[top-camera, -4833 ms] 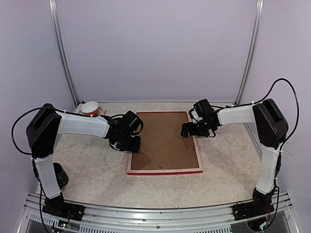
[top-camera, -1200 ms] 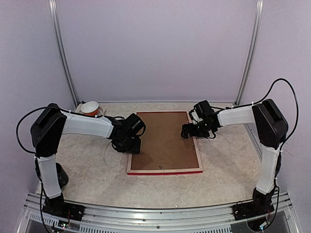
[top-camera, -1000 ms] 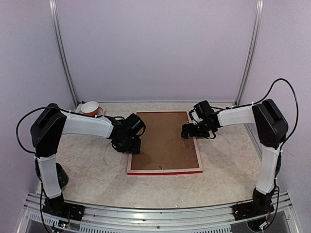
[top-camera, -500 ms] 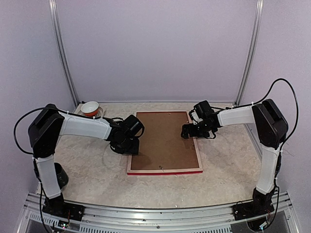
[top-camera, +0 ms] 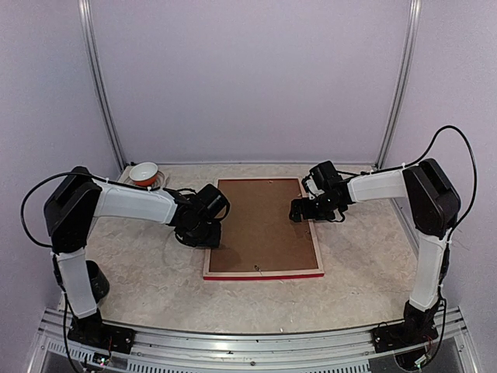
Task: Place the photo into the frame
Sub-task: Press the fastener onto the backboard.
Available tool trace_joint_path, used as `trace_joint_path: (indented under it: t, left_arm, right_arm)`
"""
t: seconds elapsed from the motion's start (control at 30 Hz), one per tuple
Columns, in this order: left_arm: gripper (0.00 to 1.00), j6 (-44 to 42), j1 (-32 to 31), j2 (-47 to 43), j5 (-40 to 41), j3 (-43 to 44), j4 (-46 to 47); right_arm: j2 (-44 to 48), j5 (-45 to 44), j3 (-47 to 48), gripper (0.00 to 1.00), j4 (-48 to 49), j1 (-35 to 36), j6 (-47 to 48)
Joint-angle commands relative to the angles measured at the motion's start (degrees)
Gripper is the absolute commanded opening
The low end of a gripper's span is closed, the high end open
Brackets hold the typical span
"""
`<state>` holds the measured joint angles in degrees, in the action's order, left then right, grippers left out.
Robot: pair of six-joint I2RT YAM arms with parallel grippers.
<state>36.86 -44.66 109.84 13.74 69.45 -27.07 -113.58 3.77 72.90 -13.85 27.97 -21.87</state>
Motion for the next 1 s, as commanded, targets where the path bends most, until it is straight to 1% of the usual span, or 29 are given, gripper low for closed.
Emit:
trace_joint_path:
  t: [0.0, 0.4, 0.57, 0.77, 0.97]
  left_arm:
    - [0.44, 0.12, 0.81, -0.50, 1.35, -2.46, -3.38]
    - [0.42, 0.08, 1.49, -0.77, -0.73, -3.96, -1.10]
    - [0.44, -0.30, 1.64, -2.13, -1.40, -4.41, 0.43]
    - [0.46, -1.02, 1.60, -6.12, 1.25, -3.07, -0.57]
    - [0.48, -1.61, 1.60, -6.27, 2.40, -2.05, -1.99]
  right_arm:
    - [0.09, -0.51, 0.31, 0.99, -0.23, 0.13, 0.51]
    - [0.25, -0.69, -0.06, 0.99, -0.14, 0.14, 0.42]
    - [0.31, -0.72, -0.06, 0.99, -0.18, 0.18, 0.35]
    - [0.56, -0.75, -0.05, 0.99, -0.15, 0.16, 0.34]
    - [0.62, -0.51, 0.08, 0.99, -0.18, 0.20, 0.26]
